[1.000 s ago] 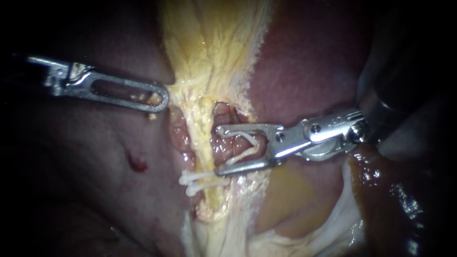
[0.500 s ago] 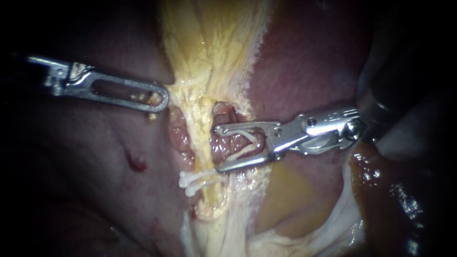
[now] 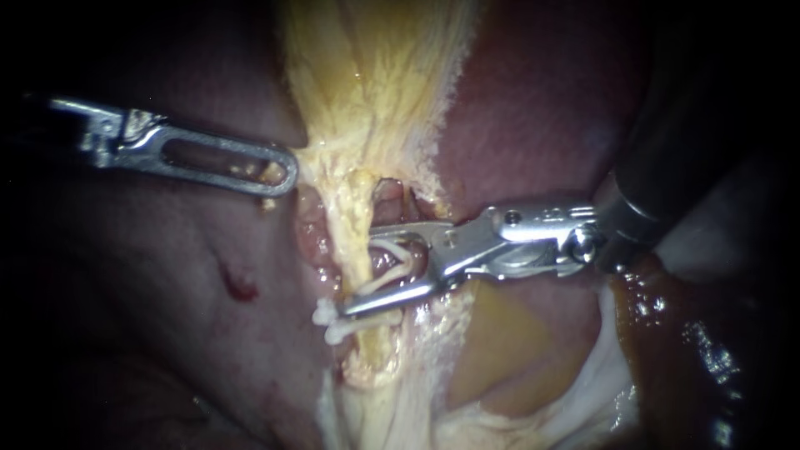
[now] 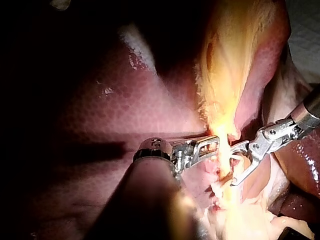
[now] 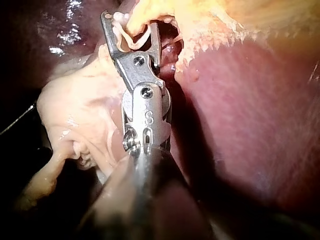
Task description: Clipping third clip left tube
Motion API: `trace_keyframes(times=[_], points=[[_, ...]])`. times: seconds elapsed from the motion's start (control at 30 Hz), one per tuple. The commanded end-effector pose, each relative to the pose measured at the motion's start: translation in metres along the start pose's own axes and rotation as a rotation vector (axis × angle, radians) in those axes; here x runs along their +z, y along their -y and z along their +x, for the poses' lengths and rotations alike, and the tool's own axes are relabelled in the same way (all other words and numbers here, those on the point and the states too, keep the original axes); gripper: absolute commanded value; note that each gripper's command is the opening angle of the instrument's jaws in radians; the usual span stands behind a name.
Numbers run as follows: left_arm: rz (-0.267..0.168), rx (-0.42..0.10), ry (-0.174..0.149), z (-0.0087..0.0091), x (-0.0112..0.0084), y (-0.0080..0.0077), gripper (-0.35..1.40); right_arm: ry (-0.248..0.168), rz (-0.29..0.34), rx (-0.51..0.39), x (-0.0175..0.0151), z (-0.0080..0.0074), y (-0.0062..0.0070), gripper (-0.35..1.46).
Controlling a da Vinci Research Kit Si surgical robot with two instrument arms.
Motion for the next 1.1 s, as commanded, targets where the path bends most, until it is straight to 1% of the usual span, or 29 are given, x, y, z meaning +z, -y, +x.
trace_keyframes(times=[0.03, 0.3, 0.57, 0.73, 0.97, 1.07, 1.1], points=[[0.0, 0.0, 0.0, 0.0, 0.0, 0.0, -0.35, -0.004, 0.006, 0.01, 0.0003, 0.0, 0.0, 0.5], [-0.002, 0.0, 0.001, 0.0, 0.0003, 0.0001, -0.35, -0.031, 0.048, 0.059, 0.0018, 0.0002, 0.0001, 0.5], [-0.002, 0.001, 0.002, 0.0, 0.0007, -0.0002, -0.35, -0.089, 0.093, 0.138, 0.0027, 0.0003, -0.0001, 0.5], [-0.002, 0.001, 0.002, 0.0, 0.0007, -0.0003, -0.35, -0.132, 0.103, 0.181, 0.0028, 0.0003, -0.0004, 0.5], [-0.002, 0.001, 0.002, 0.0, 0.0008, -0.0003, -0.35, -0.18, 0.109, 0.217, 0.0019, 0.0012, -0.001, 0.49], [-0.002, 0.001, 0.002, 0.0, 0.0008, -0.0003, -0.35, -0.189, 0.101, 0.223, 0.0014, 0.0016, -0.0012, 0.49], [-0.002, 0.001, 0.002, 0.0, 0.0008, -0.0003, -0.35, -0.197, 0.099, 0.228, 0.0013, 0.0018, -0.0013, 0.49]])
